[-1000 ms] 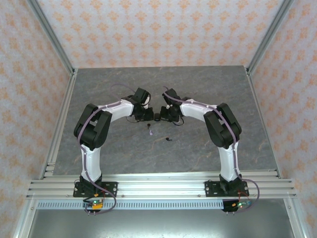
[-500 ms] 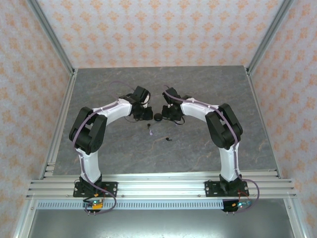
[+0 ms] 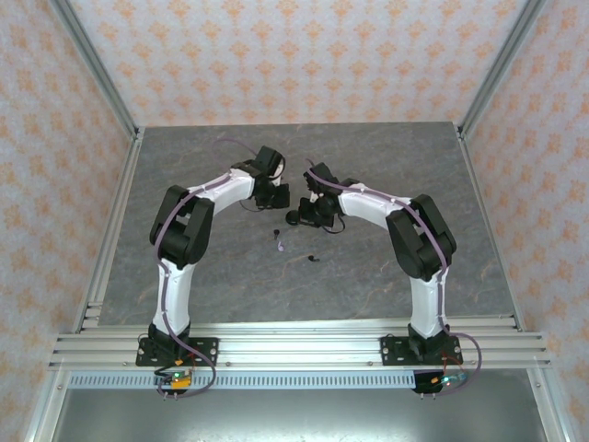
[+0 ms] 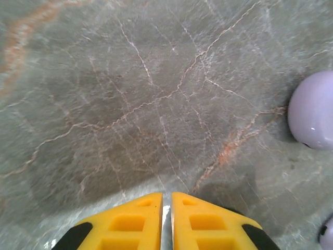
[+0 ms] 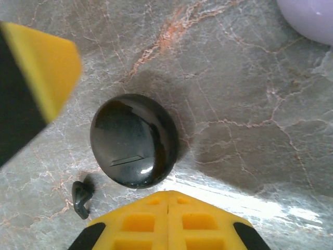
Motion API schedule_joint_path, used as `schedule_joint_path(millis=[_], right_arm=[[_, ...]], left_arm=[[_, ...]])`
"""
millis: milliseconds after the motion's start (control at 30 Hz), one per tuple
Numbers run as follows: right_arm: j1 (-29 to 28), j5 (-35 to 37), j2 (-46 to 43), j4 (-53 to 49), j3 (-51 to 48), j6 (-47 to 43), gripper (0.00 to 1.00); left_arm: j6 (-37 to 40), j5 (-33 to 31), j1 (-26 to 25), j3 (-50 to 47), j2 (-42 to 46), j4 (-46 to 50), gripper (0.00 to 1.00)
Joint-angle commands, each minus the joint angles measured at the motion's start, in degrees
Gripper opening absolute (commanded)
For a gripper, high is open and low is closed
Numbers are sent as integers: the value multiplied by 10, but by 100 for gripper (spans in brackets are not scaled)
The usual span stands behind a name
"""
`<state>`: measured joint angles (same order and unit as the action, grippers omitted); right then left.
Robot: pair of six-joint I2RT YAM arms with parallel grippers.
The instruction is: Insert wireless bluetooth earbuds into charging case
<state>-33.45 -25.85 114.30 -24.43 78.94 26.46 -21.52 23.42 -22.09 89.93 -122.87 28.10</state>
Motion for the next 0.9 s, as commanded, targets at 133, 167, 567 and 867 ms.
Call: schedule_joint_path(millis=[133,167,567,867], right_arm=[[-2,6,28,-3,12,11,6],[-1,9,32,-6,15,12,6],[-1,57,47,-22,40,20,6],[1,84,60,-49,67,6,6]], left_arm=[[5,38,1,25,-18,26,13],[6,37,0,24,-19,28,13],[18,24,-10,-60,38,27,14],[19,31,-21,-108,74,14,15]])
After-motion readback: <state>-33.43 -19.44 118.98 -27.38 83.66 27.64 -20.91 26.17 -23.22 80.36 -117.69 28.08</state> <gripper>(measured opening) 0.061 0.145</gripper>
